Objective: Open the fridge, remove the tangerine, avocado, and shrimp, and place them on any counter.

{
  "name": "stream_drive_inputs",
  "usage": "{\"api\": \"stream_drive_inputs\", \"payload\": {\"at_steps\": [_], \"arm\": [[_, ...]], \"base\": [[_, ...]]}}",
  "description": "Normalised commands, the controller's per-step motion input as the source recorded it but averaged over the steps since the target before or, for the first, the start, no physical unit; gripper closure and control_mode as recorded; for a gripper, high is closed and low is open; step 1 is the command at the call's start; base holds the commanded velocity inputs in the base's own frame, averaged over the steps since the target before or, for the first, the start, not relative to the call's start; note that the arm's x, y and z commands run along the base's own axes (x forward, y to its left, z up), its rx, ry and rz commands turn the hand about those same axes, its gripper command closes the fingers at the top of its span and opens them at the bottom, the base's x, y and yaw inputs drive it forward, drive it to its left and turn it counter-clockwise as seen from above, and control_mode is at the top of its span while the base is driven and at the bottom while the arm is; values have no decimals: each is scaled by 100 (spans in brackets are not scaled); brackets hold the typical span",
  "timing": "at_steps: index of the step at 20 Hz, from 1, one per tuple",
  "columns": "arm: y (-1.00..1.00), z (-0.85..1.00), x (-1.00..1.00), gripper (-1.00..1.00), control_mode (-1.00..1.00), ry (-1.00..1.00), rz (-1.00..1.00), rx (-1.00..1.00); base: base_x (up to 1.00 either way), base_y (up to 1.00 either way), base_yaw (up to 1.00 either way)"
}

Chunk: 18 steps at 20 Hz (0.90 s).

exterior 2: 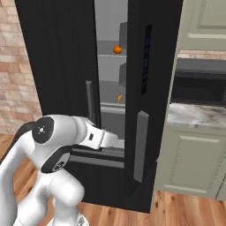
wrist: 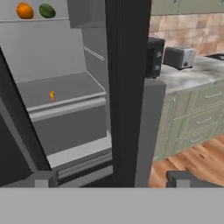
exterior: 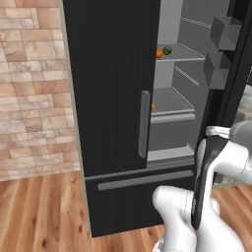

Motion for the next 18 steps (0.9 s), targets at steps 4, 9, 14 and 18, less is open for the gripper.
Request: {"api": "stream_drive_inputs", "payload": {"at_steps": [4, 9, 14, 18], "arm": [[63, 26, 45, -100, -100, 12, 0, 0], [16, 1, 83, -100, -100, 8, 0, 0], [0, -30, 100, -100, -100, -1, 0, 0], [-3, -42, 87, -100, -100, -1, -2, -4]], "base": [[0, 0, 0], [0, 0, 0], [0, 0, 0], [0, 0, 0]]}}
